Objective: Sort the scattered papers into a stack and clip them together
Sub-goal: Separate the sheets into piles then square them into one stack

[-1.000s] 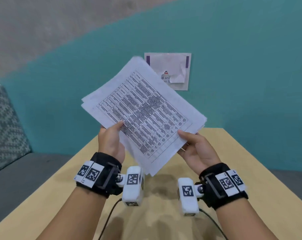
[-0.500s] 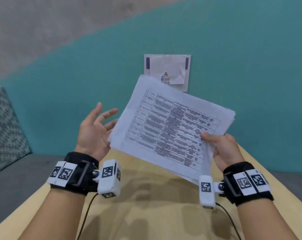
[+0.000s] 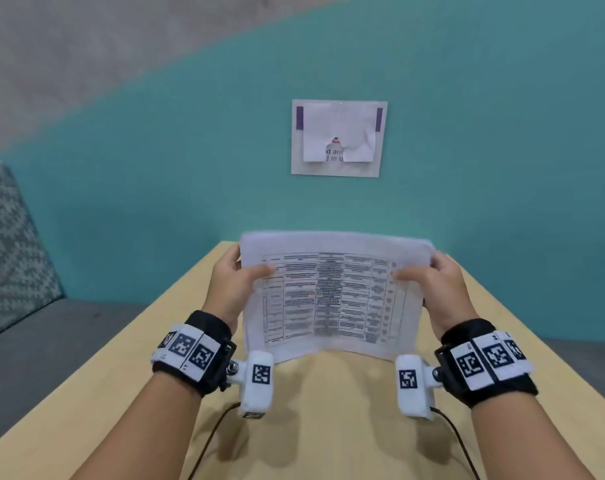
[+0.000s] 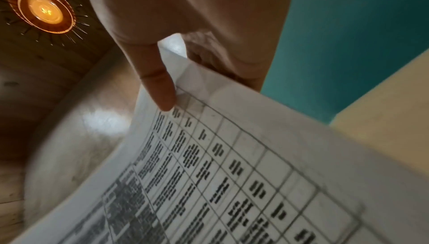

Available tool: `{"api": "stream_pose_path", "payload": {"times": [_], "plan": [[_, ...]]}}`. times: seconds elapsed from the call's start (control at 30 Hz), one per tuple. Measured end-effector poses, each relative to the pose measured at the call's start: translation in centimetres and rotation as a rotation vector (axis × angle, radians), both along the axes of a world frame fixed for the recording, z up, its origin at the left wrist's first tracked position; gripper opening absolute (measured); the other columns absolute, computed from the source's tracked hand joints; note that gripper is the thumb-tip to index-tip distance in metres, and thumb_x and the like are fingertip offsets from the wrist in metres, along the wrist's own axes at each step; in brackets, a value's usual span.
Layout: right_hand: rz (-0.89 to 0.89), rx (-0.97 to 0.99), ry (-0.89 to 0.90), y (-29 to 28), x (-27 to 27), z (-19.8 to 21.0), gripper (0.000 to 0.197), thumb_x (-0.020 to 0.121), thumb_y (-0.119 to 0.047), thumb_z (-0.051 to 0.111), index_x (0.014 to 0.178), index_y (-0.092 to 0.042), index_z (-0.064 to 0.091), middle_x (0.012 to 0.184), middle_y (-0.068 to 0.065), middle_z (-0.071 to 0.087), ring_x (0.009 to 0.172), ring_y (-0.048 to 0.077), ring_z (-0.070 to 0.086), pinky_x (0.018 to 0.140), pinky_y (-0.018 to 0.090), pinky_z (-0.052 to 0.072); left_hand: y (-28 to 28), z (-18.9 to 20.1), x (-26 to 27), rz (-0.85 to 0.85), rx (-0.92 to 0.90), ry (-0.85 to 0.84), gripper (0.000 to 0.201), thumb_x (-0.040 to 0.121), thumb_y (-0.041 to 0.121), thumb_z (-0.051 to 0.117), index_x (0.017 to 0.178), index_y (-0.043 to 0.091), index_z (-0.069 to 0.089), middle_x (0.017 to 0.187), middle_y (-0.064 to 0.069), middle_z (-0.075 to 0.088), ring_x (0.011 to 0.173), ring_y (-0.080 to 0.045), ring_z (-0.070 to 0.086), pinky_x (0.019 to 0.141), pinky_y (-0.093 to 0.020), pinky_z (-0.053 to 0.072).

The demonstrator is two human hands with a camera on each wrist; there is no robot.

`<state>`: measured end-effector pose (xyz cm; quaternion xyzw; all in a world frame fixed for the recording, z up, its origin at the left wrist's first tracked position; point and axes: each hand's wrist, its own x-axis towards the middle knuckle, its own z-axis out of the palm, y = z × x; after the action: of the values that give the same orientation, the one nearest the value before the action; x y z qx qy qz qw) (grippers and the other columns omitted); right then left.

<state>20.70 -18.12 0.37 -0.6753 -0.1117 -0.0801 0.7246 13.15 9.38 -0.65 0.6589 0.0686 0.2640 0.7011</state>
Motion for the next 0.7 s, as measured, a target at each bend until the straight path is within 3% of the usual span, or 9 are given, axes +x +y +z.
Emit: {"api": "stream_pose_path", "payload": {"times": [0.17, 0.27, 0.37, 0.43, 0.57, 0.7], "plan": [[-0.002, -0.028, 0.091, -0.1, 0.5, -1.4, 0.028, 0.083, 0.008, 0.061, 0.098, -0.015, 0.067, 0.103, 0.008, 0.075, 0.096, 0.032, 0.068, 0.078, 0.039, 0.052, -0.4, -0.6, 0.3, -0.025, 0.013, 0.052, 0.029, 0.091, -0.004, 0.064, 0.113, 0.015, 0.067, 0.109, -0.007, 0.079, 0.1, -0.03, 0.075, 0.084, -0.044, 0.059], [-0.012, -0.042, 0.08, 0.1, 0.4, -1.2, 0.027, 0.085, 0.006, 0.06, 0.101, -0.014, 0.067, 0.104, 0.008, 0.075, 0.096, 0.03, 0.068, 0.081, 0.041, 0.054, -0.9, -0.7, 0.4, -0.014, 0.016, 0.063, 0.024, 0.095, 0.0, 0.061, 0.113, 0.015, 0.068, 0.106, -0.005, 0.079, 0.097, -0.029, 0.075, 0.078, -0.039, 0.058], [-0.028, -0.027, 0.055, 0.2, 0.4, -0.5, 0.027, 0.085, 0.006, 0.06, 0.103, -0.014, 0.066, 0.106, 0.007, 0.075, 0.096, 0.029, 0.068, 0.085, 0.043, 0.055, -1.2, -0.1, 0.2, -0.01, 0.029, 0.034, 0.023, 0.096, 0.0, 0.06, 0.109, 0.018, 0.067, 0.102, 0.0, 0.079, 0.089, -0.02, 0.075, 0.072, -0.032, 0.057], [-0.021, -0.026, 0.049, -0.1, 0.6, -0.2, 0.028, 0.082, 0.006, 0.062, 0.102, -0.013, 0.067, 0.107, 0.008, 0.075, 0.097, 0.029, 0.069, 0.087, 0.045, 0.055, -1.0, 0.3, 0.1, -0.005, 0.023, 0.02, 0.024, 0.093, -0.001, 0.061, 0.108, 0.017, 0.067, 0.103, -0.001, 0.078, 0.088, -0.018, 0.074, 0.073, -0.032, 0.056], [0.005, -0.049, 0.059, -0.6, 0.5, -0.7, 0.028, 0.07, 0.004, 0.06, 0.093, -0.012, 0.065, 0.096, 0.01, 0.07, 0.092, 0.029, 0.062, 0.078, 0.039, 0.05, -0.4, -0.1, -0.2, -0.002, 0.014, 0.042, 0.032, 0.086, -0.007, 0.058, 0.115, 0.006, 0.064, 0.107, -0.009, 0.075, 0.091, -0.024, 0.07, 0.075, -0.035, 0.054], [0.006, -0.051, 0.104, -0.2, 0.5, -1.4, 0.026, 0.08, 0.01, 0.054, 0.091, -0.012, 0.062, 0.095, 0.008, 0.069, 0.091, 0.028, 0.061, 0.078, 0.038, 0.049, -0.8, -0.5, -0.2, -0.022, 0.013, 0.078, 0.037, 0.084, -0.01, 0.05, 0.117, 0.004, 0.061, 0.108, -0.011, 0.074, 0.093, -0.027, 0.067, 0.077, -0.037, 0.053]]}}
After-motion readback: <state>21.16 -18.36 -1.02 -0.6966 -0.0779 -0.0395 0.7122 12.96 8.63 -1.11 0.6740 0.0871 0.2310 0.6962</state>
